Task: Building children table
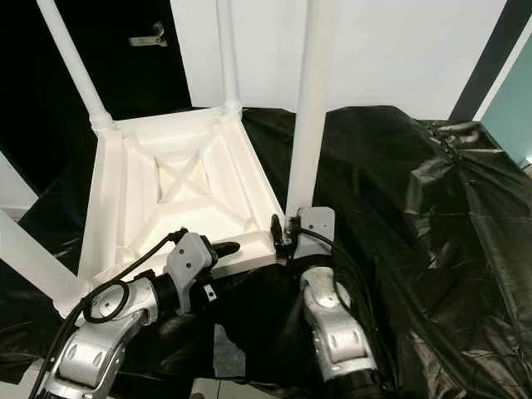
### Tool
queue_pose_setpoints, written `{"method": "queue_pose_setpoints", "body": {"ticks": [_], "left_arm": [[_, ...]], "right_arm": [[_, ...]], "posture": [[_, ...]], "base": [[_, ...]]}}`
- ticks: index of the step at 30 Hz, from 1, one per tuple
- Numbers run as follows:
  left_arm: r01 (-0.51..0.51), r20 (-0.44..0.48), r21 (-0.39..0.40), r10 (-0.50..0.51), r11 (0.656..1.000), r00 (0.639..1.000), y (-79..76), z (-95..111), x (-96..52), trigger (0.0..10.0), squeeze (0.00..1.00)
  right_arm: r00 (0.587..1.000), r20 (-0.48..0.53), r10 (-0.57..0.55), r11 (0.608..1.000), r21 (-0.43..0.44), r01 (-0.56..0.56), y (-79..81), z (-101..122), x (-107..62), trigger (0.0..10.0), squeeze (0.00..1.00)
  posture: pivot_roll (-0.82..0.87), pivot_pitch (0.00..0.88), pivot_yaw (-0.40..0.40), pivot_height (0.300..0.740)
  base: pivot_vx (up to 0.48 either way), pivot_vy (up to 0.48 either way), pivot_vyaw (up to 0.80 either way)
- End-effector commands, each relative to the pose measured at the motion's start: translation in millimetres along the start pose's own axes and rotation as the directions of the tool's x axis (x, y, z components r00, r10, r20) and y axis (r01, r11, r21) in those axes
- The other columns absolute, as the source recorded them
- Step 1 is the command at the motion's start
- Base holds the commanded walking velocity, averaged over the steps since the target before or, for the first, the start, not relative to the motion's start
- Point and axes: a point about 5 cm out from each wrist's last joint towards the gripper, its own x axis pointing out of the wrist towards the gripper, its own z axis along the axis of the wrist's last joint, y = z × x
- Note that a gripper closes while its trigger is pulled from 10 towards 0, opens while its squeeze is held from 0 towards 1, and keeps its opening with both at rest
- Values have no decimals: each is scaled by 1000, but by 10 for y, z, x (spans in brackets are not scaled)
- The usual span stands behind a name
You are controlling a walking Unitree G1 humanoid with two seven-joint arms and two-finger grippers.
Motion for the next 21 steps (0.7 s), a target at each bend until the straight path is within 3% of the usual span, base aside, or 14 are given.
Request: {"method": "queue_pose_setpoints", "body": {"ticks": [1, 6, 7, 10, 12, 14, 21], "left_arm": [[-79, -6, 13, 79, 997, 997, 44, 18, -1, 10000, 0], [-87, -6, 16, 87, 996, 996, 74, 19, 3, 10000, 0], [-87, -6, 19, 88, 996, 996, 76, 20, 6, 10000, 0], [-88, -4, 23, 88, 996, 996, 80, 21, 10, 10000, 0], [-88, -5, 23, 88, 996, 996, 81, 21, 11, 10000, 0], [-85, -4, 21, 86, 996, 996, 84, 21, 12, 10000, 0], [-86, -2, 25, 86, 996, 996, 97, 24, 23, 10000, 0]], "right_arm": [[1000, 14, 26, 1000, 10, -26, -23, 13, -23, 10000, 1000], [983, -14, 183, 983, -34, -183, -193, 0, -66, 10000, 1000], [975, -20, 221, 974, -43, -222, -222, 2, -61, 10000, 0], [944, -42, 327, 940, -93, -329, -286, -7, -17, 10000, 0], [939, -46, 342, 933, -101, -345, -295, -8, -12, 10000, 0], [904, -78, 420, 897, -114, -427, -327, -21, 73, 10000, 0], [850, -123, 513, 842, -120, -526, -321, -63, 157, 10000, 0]], "posture": [[68, 0, 8, 740], [66, 0, 6, 740], [65, 0, 6, 740], [64, 0, 7, 740], [64, 0, 7, 740], [62, 0, 10, 740], [65, 0, 5, 740]], "base": [[0, 0, 0], [0, 0, 0], [0, 0, 0], [0, 0, 0], [0, 0, 0], [0, 0, 0], [0, 0, 0]]}}
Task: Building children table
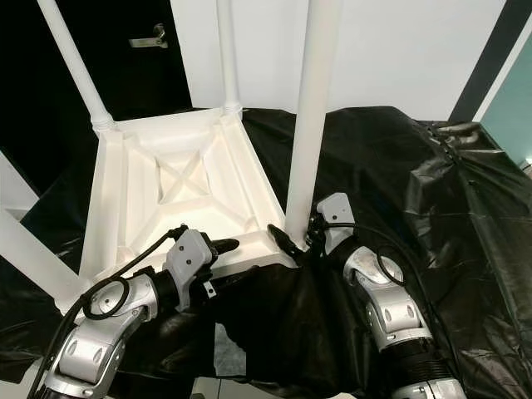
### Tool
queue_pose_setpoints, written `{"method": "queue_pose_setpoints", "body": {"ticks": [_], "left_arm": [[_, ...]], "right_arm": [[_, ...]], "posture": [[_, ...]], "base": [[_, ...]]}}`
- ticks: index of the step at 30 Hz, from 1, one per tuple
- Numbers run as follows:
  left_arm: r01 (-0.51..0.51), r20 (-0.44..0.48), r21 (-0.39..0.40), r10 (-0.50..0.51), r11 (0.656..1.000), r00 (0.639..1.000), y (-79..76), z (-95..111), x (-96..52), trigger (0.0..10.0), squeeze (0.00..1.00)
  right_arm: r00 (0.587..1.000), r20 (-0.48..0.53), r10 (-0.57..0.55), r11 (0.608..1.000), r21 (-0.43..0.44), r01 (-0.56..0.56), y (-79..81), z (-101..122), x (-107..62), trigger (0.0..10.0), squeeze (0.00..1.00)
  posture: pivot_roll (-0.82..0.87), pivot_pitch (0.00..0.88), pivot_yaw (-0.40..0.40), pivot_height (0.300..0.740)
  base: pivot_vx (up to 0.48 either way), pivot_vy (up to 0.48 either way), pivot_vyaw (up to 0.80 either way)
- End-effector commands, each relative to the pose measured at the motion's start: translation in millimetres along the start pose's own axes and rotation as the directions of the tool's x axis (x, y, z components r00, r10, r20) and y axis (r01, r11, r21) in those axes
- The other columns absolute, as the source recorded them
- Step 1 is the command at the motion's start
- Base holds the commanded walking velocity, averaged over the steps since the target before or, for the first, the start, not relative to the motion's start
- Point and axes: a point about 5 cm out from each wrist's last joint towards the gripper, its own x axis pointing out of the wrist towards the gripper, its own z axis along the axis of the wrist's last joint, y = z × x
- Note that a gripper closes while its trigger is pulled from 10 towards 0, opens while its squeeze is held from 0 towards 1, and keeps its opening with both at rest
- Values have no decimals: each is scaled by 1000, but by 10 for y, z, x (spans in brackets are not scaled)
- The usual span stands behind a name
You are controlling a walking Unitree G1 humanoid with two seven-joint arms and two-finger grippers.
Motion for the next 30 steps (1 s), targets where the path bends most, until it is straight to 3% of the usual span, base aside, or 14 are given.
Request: {"method": "queue_pose_setpoints", "body": {"ticks": [1, 2, 3, 4, 5, 13, 19, 22, 23, 24, 26, 30], "left_arm": [[-83, -2, 11, 83, 997, 997, 63, -2, 11, 10000, 0], [-85, 0, 13, 85, 996, 996, 66, 0, 17, 10000, 0], [-88, 2, 14, 88, 996, 996, 64, 2, 23, 10000, 0], [-90, 3, 14, 90, 996, 996, 62, 3, 27, 10000, 0], [-92, 5, 13, 92, 996, 996, 57, 5, 30, 10000, 0], [-99, 5, 7, 99, 995, 995, 31, -5, 26, 10000, 0], [-99, 5, 5, 99, 995, 995, 13, -8, 22, 10000, 0], [-99, 5, 5, 99, 995, 995, 12, -9, 20, 10000, 0], [-100, 4, 3, 100, 995, 995, 7, -9, 13, 10000, 0], [-100, 4, 3, 100, 995, 995, 7, -9, 13, 10000, 0], [-99, 1, -1, 99, 995, 995, -5, -14, -5, 10000, 0], [-98, -4, -4, 98, 995, 995, -10, -21, -16, 10000, 0]], "right_arm": [[997, -19, 74, 997, -17, -74, 12, -34, 45, 10000, 0], [994, -23, 111, 994, -15, -111, 20, -48, 69, 10000, 0], [991, -28, 133, 991, -20, -134, 28, -62, 82, 4157, 0], [989, -30, 143, 989, -24, -144, 32, -70, 88, 4157, 0], [988, -32, 153, 988, -28, -154, 31, -81, 89, 0, 0], [987, -54, 149, 988, -33, -151, -19, -136, 27, 0, 0], [996, -93, -15, 1000, -23, 13, -35, -223, -14, 0, 0], [994, -102, -43, 999, -19, 42, -34, -239, -16, 0, 0], [990, -106, -88, 996, -4, 89, -13, -251, -20, 10000, 0], [990, -106, -88, 996, -4, 89, -13, -251, -20, 10000, 0], [969, -107, -222, 972, 56, 229, 65, -254, -2, 10000, 0], [934, -121, -336, 933, 91, 348, 126, -257, 10, 10000, 0]], "posture": [[68, 0, 1, 740], [68, 0, 1, 740], [74, 0, -7, 740], [74, 0, -7, 740], [78, 0, -14, 740], [79, 0, -22, 740], [83, 0, -29, 740], [83, 0, -29, 740], [86, 0, -25, 740], [86, 0, -25, 740], [82, 0, -16, 740], [78, 0, -5, 740]], "base": [[0, 0, 0], [0, 0, 0], [0, 0, 0], [0, 0, 0], [0, 0, 0], [0, 0, 0], [0, 0, 0], [0, 0, 0], [0, 0, 0], [0, 0, 0], [0, 0, 0], [0, 0, 0]]}}
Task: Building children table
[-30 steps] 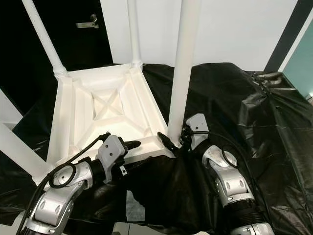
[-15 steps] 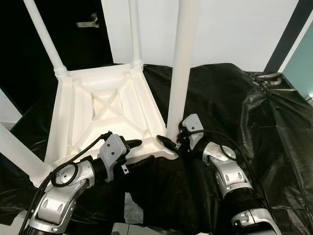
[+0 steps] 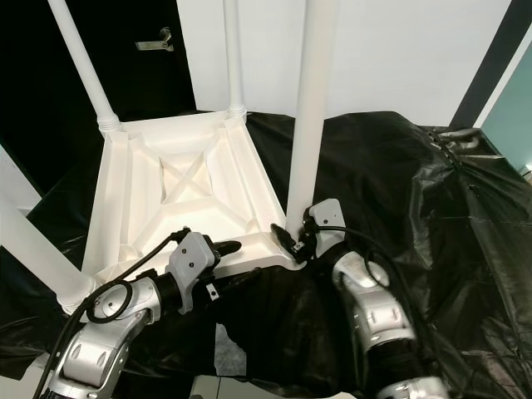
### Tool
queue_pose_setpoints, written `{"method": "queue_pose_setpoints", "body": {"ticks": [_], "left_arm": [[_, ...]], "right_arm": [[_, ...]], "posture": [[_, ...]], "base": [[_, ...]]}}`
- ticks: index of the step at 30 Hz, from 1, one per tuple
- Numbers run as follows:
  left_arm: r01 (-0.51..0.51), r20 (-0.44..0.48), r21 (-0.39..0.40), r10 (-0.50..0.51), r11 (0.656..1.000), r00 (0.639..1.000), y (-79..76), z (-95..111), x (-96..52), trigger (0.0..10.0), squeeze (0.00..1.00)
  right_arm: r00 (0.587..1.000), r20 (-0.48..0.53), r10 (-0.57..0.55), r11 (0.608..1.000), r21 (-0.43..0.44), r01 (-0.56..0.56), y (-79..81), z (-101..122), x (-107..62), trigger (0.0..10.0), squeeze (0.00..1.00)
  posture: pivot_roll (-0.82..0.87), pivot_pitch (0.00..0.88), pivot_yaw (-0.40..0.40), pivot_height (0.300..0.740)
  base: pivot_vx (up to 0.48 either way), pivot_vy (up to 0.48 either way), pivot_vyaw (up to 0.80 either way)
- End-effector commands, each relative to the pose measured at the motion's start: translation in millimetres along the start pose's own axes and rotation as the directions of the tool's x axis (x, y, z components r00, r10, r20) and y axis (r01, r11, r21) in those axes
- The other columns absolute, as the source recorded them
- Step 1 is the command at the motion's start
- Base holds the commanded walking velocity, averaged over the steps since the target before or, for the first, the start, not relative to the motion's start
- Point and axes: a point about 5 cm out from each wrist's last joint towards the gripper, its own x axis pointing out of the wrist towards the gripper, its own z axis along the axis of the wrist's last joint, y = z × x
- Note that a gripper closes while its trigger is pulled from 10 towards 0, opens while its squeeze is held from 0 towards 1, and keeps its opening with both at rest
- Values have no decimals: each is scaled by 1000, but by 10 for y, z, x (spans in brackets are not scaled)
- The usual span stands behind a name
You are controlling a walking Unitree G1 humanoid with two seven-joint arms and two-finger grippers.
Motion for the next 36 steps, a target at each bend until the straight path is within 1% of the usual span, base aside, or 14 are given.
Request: {"method": "queue_pose_setpoints", "body": {"ticks": [1, 2, 3, 5, 6, 8, 20, 21, 23, 24, 30, 32, 33, 36], "left_arm": [[-89, -11, 3, 89, 996, 996, 50, 0, -16, 10000, 0], [-89, -11, 3, 89, 996, 996, 50, 0, -16, 10000, 0], [-86, -14, 6, 86, 996, 996, 64, 2, -21, 10000, 0], [-85, -15, 8, 85, 996, 996, 75, 3, -22, 10000, 0], [-85, -15, 8, 85, 996, 996, 75, 3, -22, 10000, 0], [-88, -12, 9, 89, 996, 996, 95, 14, -21, 10000, 0], [-76, -4, 9, 76, 997, 997, 73, 39, 22, 10000, 0], [-76, -5, 9, 76, 997, 997, 74, 40, 24, 10000, 0], [-76, -5, 10, 76, 997, 997, 75, 41, 25, 10000, 0], [-76, -5, 10, 76, 997, 997, 79, 43, 24, 10000, 0], [-80, -4, 10, 80, 997, 997, 90, 43, 13, 10000, 0], [-79, -4, 10, 79, 997, 997, 92, 40, 14, 10000, 0], [-79, -4, 10, 79, 997, 997, 92, 40, 14, 10000, 0], [-76, -3, 15, 76, 997, 997, 104, 38, 25, 10000, 0]], "right_arm": [[987, -77, -142, 990, 9, 143, 10, -147, -65, 10000, 0], [987, -77, -142, 990, 9, 143, 10, -147, -65, 10000, 0], [962, -67, -264, 964, 25, 266, 109, -135, -93, 10000, 0], [952, -60, -300, 952, 40, 303, 171, -124, -100, 10000, 0], [952, -60, -300, 952, 40, 303, 171, -124, -100, 10000, 0], [953, -42, -301, 951, 65, 304, 278, -74, -89, 10000, 0], [941, -39, -336, 939, 70, 338, 280, -4, -111, 10000, 0], [942, -31, -335, 939, 67, 337, 273, 5, -115, 10000, 282], [942, -27, -336, 939, 66, 337, 269, 12, -119, 10000, 282], [945, -15, -326, 943, 66, 326, 261, 25, -126, 10000, 1000], [976, 26, -218, 974, 65, 216, 206, 52, -184, 10000, 1000], [994, 48, -102, 994, 41, 101, 130, 64, -227, 10000, 1000], [994, 48, -102, 994, 41, 101, 130, 64, -227, 10000, 1000], [998, 44, 46, 998, -32, -45, -55, 72, -255, 10000, 1000]], "posture": [[75, 0, -3, 740], [75, 0, -3, 740], [77, 0, -1, 740], [80, 0, 1, 740], [80, 0, 1, 740], [73, 0, 7, 740], [66, 0, 13, 740], [66, 0, 11, 740], [66, 0, 11, 740], [67, 0, 12, 740], [65, 0, 13, 740], [60, 0, 14, 740], [60, 0, 14, 740], [57, 0, 15, 740]], "base": [[0, 0, 0], [0, 0, 0], [0, 0, 0], [0, 0, 0], [0, 0, 0], [0, 0, 0], [0, 0, 0], [0, 0, 0], [0, 0, 0], [0, 0, 0], [0, 0, 0], [0, 0, 0], [0, 0, 0], [0, 0, 0]]}}
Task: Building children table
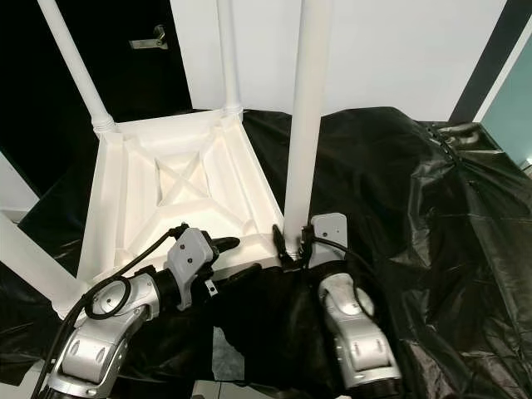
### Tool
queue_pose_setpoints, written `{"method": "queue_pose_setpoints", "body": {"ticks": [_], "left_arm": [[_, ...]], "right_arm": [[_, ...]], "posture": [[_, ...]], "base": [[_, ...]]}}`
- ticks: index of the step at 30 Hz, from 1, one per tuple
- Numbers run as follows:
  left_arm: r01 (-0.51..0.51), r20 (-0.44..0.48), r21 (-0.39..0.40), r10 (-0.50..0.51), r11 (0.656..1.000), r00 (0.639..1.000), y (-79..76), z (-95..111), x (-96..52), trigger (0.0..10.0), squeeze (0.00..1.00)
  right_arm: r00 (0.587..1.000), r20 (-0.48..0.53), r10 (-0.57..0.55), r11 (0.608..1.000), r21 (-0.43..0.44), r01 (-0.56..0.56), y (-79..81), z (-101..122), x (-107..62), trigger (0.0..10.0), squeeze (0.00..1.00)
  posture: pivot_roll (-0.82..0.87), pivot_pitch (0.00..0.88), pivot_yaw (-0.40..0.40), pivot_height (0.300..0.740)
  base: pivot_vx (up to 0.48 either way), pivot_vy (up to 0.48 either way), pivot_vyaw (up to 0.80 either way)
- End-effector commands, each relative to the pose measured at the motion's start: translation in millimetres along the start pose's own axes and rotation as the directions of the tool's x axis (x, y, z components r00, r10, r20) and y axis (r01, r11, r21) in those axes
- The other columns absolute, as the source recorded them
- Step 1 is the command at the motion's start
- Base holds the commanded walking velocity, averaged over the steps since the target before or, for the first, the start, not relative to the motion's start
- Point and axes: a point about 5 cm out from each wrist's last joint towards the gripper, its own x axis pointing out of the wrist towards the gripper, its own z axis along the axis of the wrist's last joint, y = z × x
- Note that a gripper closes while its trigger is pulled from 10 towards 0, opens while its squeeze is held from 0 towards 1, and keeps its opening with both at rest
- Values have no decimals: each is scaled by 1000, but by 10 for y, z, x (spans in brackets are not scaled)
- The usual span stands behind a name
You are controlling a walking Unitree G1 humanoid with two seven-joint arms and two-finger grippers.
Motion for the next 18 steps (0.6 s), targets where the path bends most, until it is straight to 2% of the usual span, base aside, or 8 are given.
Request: {"method": "queue_pose_setpoints", "body": {"ticks": [1, 6, 7, 13, 14, 15, 16, 18], "left_arm": [[-67, -6, 8, 67, 998, 998, 54, -5, 13, 10000, 0], [-64, -5, 11, 64, 998, 998, 66, -6, 23, 10000, 0], [-54, -4, 17, 54, 998, 999, 68, -6, 36, 10000, 0], [-49, -3, 24, 49, 998, 999, 68, -3, 56, 10000, 0], [-54, 0, 24, 54, 998, 999, 64, 0, 64, 10000, 0], [-54, 0, 24, 54, 998, 999, 64, 0, 64, 10000, 0], [-55, 0, 25, 55, 998, 998, 57, 2, 70, 10000, 0], [-56, 0, 25, 56, 998, 998, 48, 3, 72, 10000, 0]], "right_arm": [[998, 19, 59, 998, -5, -59, -78, 24, 11, 10000, 1000], [988, 10, 152, 988, -21, -152, -121, 24, 60, 10000, 1000], [972, -12, 233, 971, -47, -233, -144, 19, 142, 10000, 0], [953, -43, 301, 950, -74, -304, -167, 11, 256, 10000, 0], [941, -54, 335, 938, -71, -338, -157, -3, 301, 4510, 0], [941, -54, 335, 938, -71, -338, -157, -3, 301, 4510, 0], [934, -59, 352, 932, -70, -355, -150, -12, 316, 0, 0], [930, -62, 362, 928, -68, -366, -145, -22, 322, 0, 0]], "posture": [[57, 0, 15, 740], [55, 0, 21, 740], [54, 0, 22, 740], [61, 0, 14, 740], [68, 0, 7, 740], [68, 0, 7, 740], [77, 0, -1, 740], [77, 0, -1, 740]], "base": [[0, 0, 0], [0, 0, 0], [0, 0, 0], [0, 0, 0], [0, 0, 0], [0, 0, 0], [0, 0, 0], [0, 0, 0]]}}
